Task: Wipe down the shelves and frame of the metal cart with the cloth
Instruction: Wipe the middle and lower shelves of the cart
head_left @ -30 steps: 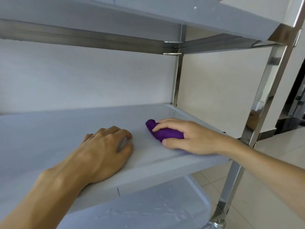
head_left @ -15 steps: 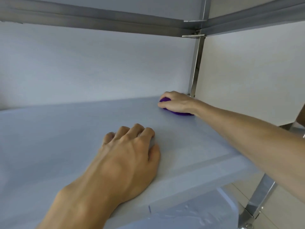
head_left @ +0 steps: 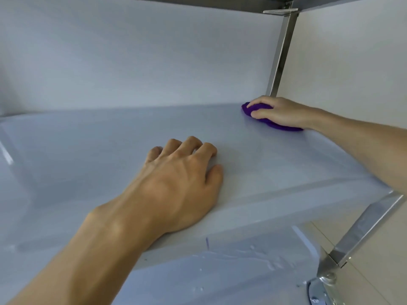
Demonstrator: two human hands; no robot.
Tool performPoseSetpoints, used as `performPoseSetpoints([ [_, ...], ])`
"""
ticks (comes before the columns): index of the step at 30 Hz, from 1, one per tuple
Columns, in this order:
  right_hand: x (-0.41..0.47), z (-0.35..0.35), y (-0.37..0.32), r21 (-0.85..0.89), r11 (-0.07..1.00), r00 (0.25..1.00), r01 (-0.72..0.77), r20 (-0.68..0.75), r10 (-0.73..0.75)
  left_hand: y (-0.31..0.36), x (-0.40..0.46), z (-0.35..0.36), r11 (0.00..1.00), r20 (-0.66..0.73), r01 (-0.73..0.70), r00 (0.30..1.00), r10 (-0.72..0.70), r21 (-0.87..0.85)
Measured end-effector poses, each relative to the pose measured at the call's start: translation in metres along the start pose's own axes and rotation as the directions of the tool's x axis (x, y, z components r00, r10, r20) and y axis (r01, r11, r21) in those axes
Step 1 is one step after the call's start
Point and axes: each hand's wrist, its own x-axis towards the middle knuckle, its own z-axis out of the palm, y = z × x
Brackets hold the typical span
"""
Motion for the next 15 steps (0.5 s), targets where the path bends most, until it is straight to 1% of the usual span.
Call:
performPoseSetpoints([
  [1,0.009,-0.003,0.007,-0.035,0.997,0.998,-0.064,-0.023,0.063,0.0,0.0,0.001,1.0,-0.014,-0.006,1.0,0.006,0.003],
  [3,0.032,-0.002,0.008,-0.124,0.983,0.99,-0.138,-0.049,0.133,0.0,0.0,0.002,1.0,-0.04,-0.013,0.999,0.014,0.011],
  [6,0.061,0.018,-0.02,-0.217,0.963,0.987,-0.16,-0.065,0.149,0.0,0.001,0.003,1.0,-0.053,-0.006,0.999,0.007,0.001],
  [10,0.07,0.049,-0.069,-0.226,0.974,1.0,0.003,0.022,0.002,-0.001,0.003,0.003,1.0,-0.044,0.006,0.999,-0.007,-0.027],
  [15,0.028,0.055,-0.091,-0.152,0.969,0.978,0.194,0.109,-0.179,-0.001,0.005,0.002,1.0,-0.02,0.018,1.0,-0.018,0.005],
])
